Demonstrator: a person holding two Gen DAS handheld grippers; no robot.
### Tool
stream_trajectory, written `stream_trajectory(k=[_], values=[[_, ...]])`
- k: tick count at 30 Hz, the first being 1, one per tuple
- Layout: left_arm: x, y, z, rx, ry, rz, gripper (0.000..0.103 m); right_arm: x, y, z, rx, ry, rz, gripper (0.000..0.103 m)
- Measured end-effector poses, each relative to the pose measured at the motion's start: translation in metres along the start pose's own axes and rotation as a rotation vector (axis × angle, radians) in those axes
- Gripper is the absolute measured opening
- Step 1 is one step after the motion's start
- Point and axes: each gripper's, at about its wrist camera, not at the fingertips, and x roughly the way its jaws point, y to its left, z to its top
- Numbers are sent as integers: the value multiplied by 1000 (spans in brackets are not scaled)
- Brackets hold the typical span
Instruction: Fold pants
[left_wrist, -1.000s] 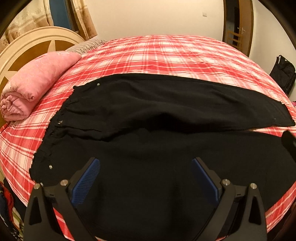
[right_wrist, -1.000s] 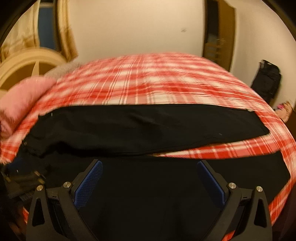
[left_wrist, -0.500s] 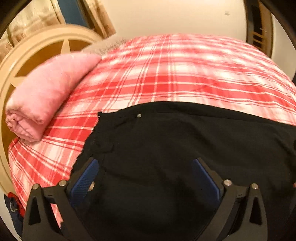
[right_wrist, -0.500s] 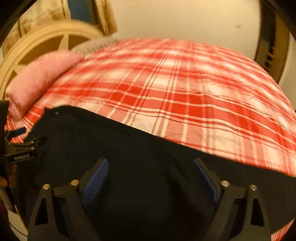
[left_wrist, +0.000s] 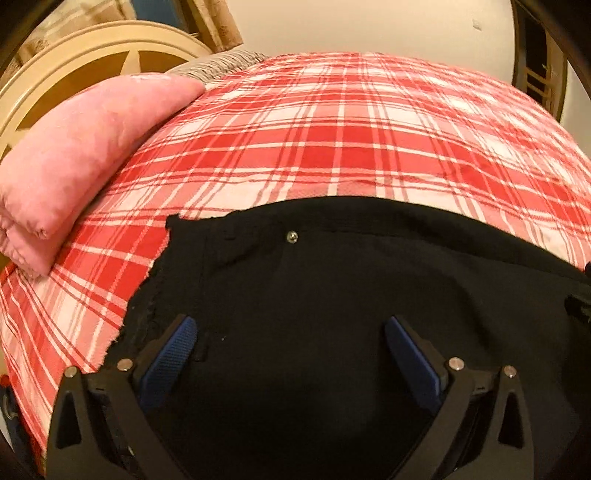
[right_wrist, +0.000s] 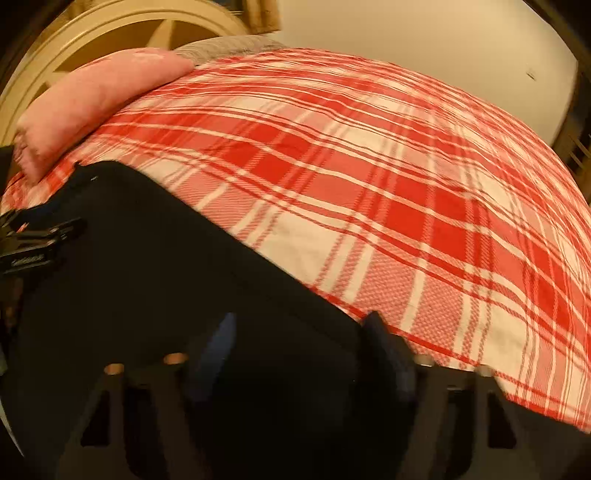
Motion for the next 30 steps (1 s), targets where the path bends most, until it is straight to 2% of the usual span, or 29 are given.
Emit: stream_trajectory(k=[1, 3, 5, 9, 12, 15, 18, 21, 22, 25, 28, 29, 30], values=[[2, 2, -1, -16, -19, -6, 103, -1, 4, 2, -26, 3, -5, 42], [3, 2, -2, -18, -27, -7, 103, -4, 12, 4, -76, 10, -39, 6], [4, 2, -1, -22, -25, -15, 103, -8, 19, 3, -105, 18, -56, 2], [-3, 13, 3, -29, -12, -72, 103, -37, 39, -11, -168, -60, -89, 0], [-25, 33, 8, -123, -40, -135, 103, -66, 60, -29, -210, -130, -65, 0], [-40, 51, 21, -186, -41, -203, 103, -82, 79, -41, -262, -179, -87, 0], [-43, 54, 32, -196, -37, -191, 103, -88, 59, -29, -164, -216, -37, 1], [-45, 49, 37, -187, -32, -179, 103, -68, 26, -11, -76, -151, -30, 2], [-46, 47, 36, -179, -33, -185, 103, -58, 17, -7, -63, -130, -6, 2], [-45, 43, 28, -147, -33, -179, 103, -27, -9, 3, -7, -36, 137, 2], [-37, 42, 21, -144, -4, -187, 103, -15, -23, 9, 40, -16, 177, 3], [-36, 43, 20, -149, 2, -192, 103, -15, -24, 10, 45, -19, 185, 7], [-34, 44, 18, -155, 7, -198, 103, -15, -27, 11, 56, -20, 206, 23]])
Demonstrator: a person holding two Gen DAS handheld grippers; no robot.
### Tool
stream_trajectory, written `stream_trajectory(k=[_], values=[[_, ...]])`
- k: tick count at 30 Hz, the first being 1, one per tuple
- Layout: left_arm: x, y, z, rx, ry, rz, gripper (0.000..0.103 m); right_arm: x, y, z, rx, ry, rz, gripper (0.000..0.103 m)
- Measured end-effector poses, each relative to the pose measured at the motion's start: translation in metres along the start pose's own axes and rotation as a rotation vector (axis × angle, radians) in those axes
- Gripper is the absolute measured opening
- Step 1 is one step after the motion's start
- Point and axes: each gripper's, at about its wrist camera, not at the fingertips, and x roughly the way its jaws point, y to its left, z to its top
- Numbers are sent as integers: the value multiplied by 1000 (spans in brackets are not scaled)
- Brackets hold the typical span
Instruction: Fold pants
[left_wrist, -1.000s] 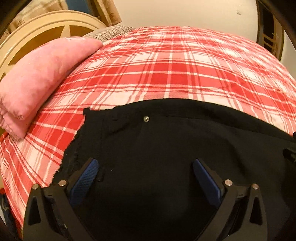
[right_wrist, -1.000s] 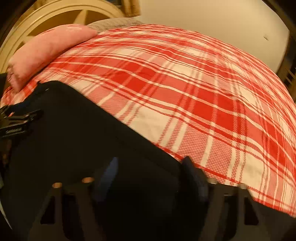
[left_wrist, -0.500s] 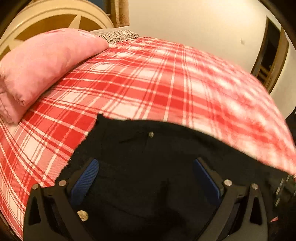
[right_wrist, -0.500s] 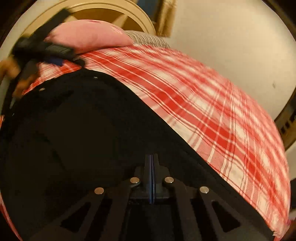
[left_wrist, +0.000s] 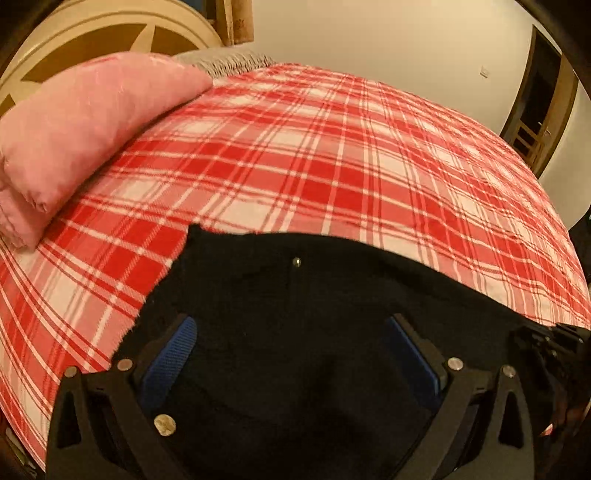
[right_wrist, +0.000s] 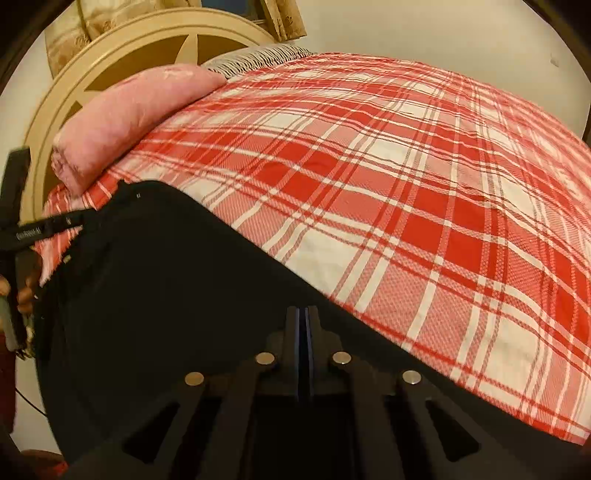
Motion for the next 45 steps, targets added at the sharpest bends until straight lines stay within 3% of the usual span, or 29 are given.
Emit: stream_trajectory(k=[1, 2, 3, 8, 11, 13, 15, 17, 25, 32, 37, 41, 42, 44, 45], values=[[1, 1, -1, -7, 2, -5, 103, -1, -1, 1, 9, -2, 15, 35], [3, 3, -1, -11, 3, -7, 103, -2, -2, 1, 15, -11, 21, 59], [3, 2, -1, -13, 4, -8, 103, -3, -2, 1, 16, -28, 24, 68], [10, -2, 0, -12, 1, -11, 103, 9, -3, 0, -24, 13, -27, 68], [15, -4, 0, -4, 7, -5, 103, 24, 1, -4, -117, 66, -78, 68], [14, -4, -1, -4, 8, -4, 103, 24, 6, -4, -165, 77, -94, 61], [14, -3, 0, -5, 7, -4, 103, 20, 10, -4, -185, 87, -94, 19], [12, 0, 0, -12, 4, -2, 103, 15, 15, -6, -224, 98, -139, 5], [-8, 7, 6, -43, -31, -39, 103, -38, 73, -42, -366, -76, -223, 4], [-15, -1, 19, -65, -29, -85, 103, -43, 127, -89, -512, -133, -278, 4], [5, -9, 29, -128, 66, -127, 103, -38, 127, -100, -514, -151, -289, 4], [27, -17, 32, -143, 147, -101, 102, -41, 124, -98, -497, -172, -295, 4], [31, -18, 31, -153, 160, -102, 100, -44, 122, -96, -480, -179, -296, 4], [37, -15, 27, -175, 187, -114, 70, -50, 122, -94, -461, -191, -291, 4], [38, -12, 24, -193, 199, -127, 64, -54, 122, -92, -451, -203, -288, 4]])
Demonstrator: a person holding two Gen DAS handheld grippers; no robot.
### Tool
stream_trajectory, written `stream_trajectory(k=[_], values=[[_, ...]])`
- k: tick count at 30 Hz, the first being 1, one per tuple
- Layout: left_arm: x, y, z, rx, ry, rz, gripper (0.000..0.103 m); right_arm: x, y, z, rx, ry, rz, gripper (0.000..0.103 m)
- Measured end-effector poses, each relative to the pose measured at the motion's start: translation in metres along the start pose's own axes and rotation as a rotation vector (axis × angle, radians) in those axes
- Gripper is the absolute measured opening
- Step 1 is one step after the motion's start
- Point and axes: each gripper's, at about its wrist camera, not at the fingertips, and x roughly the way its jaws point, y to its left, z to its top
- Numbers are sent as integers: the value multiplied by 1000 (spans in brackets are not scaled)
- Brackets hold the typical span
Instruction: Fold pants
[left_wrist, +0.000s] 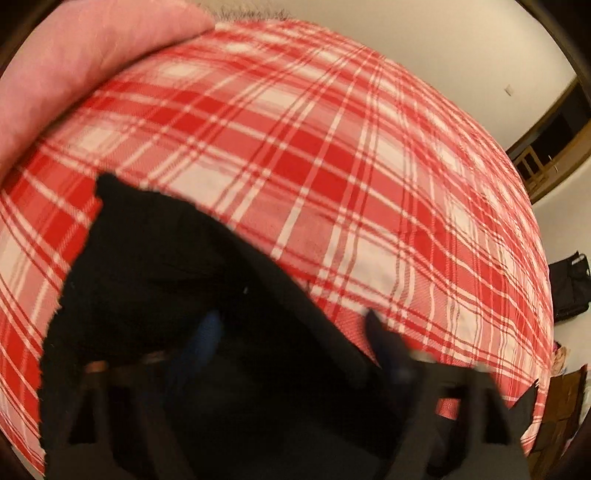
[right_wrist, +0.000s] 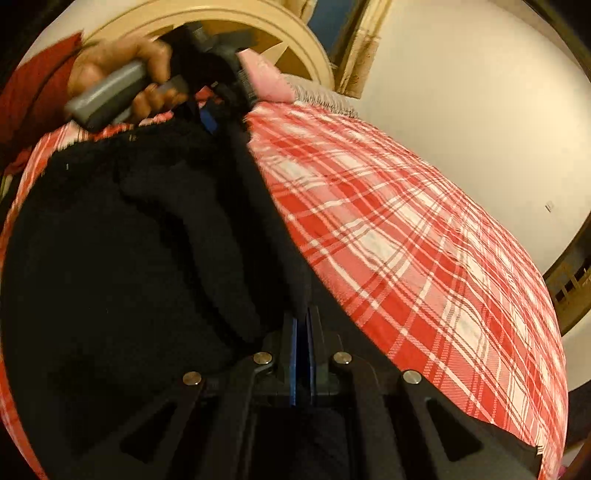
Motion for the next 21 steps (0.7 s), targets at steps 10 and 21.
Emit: stream_trajectory(k=[10, 21], values=[[-88, 31, -41, -54, -169, -272, 14, -82, 3, 13, 30, -120, -47, 4], [-171, 86, -162, -15, -315, -335, 14, -116, 74, -22, -24, -113, -14, 4]])
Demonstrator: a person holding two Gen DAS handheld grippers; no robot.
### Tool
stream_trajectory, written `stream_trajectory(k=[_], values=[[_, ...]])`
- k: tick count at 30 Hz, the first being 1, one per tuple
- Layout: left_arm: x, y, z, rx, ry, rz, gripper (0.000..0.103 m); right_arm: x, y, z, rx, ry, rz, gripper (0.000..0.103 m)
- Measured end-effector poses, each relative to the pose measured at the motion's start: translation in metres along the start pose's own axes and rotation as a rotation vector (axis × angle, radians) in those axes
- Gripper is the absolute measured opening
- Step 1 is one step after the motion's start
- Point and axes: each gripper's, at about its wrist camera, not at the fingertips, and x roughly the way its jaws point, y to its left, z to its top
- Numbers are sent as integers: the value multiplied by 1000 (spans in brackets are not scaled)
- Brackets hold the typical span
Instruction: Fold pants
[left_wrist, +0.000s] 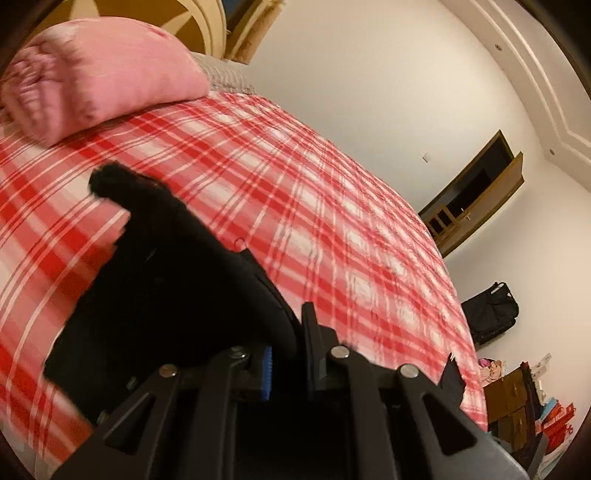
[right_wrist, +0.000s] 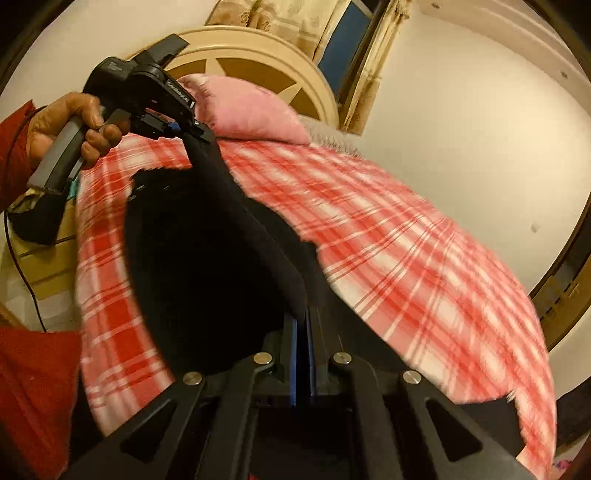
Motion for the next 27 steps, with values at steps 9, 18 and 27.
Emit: stream_trajectory(k=[9, 18, 27], values=[[-11, 34, -60, -4, -1, 52, 14, 14, 45, -42, -51, 83, -9, 4], [-9, 43, -85, 54, -3, 117, 14, 25, 67, -61, -155, 125, -41, 4], [3, 52, -101, 188, 20, 347, 39, 20, 28, -50, 47, 125, 76, 22]])
